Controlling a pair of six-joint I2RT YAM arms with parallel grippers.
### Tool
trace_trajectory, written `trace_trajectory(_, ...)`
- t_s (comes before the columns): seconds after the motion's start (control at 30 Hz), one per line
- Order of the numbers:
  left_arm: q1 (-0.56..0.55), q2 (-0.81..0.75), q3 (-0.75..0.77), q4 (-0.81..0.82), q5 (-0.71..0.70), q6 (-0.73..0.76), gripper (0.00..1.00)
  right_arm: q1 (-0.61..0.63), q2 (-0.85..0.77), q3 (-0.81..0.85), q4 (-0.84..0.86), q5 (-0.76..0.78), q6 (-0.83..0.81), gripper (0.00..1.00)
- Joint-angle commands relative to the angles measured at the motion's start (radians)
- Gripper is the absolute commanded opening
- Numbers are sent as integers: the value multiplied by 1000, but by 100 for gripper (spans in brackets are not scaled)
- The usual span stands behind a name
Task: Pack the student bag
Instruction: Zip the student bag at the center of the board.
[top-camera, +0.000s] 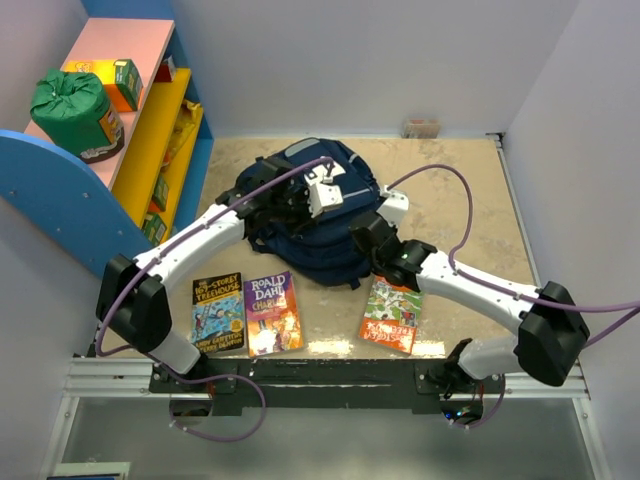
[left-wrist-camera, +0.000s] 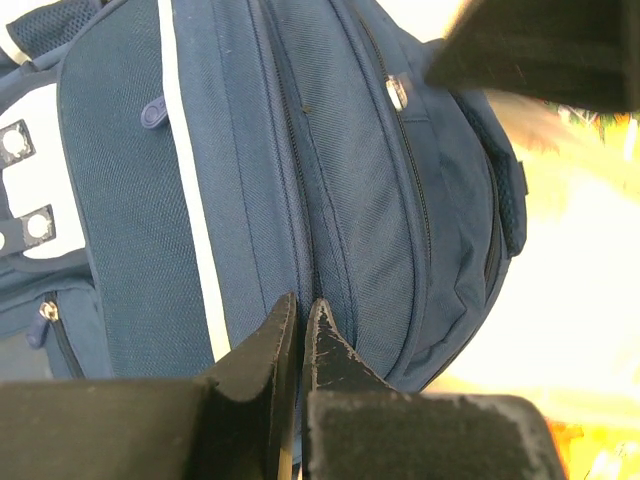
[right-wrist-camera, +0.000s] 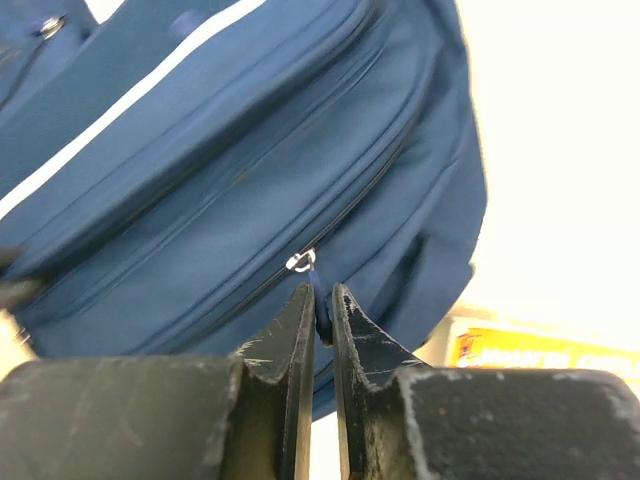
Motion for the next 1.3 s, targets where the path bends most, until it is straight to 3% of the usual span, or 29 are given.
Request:
trace_trajectory(0.0,13,-103,-15,-48,91,176,0,-61,-2,-27,-24,108,-33,0)
trace_trajectory(0.2,20,-95,24,-214,133,359,0,-204,82,-4,36,140,-32,0)
trace_trajectory(0.33,34,-87,22,-239,116,404,0,-245,119,51,30,188,-18,0)
trace_trajectory(0.43,66,-87,2,-205,102,418,0,-250,89,47,24,214,-7,0)
trace_trajectory(0.53,96,-90,-86,18,-60,364,0,-248,5,-13,72,162,-21,0)
trace_trajectory(0.57,111,-84,-101,110,-109,331,7,-248,-17,-36,100,128,-33,0)
trace_trajectory(0.63,116,-71,-79,108,-91,301,41,-245,-65,-109,190,15,-64,0)
trace_trajectory(0.7,111,-66,-37,74,19,211,73,-245,-102,-140,235,-44,-61,0)
trace_trajectory(0.77,99,-54,10,-11,161,150,95,-245,-106,-165,246,-103,-58,0)
trace_trajectory(0.8,94,-52,46,-33,203,129,100,-247,-103,-167,246,-116,-56,0)
trace_trajectory(0.93,53,-37,145,-90,255,50,100,-247,-111,-176,235,-145,-38,0)
trace_trajectory(1.07,-30,21,237,-164,223,115,100,-247,-126,-185,241,-160,-12,0)
trace_trajectory(1.17,-91,41,189,-87,185,158,100,-247,-129,-193,249,-176,11,0)
trace_trajectory(1.27,-107,107,156,27,141,111,100,-248,-146,-199,240,-193,29,0)
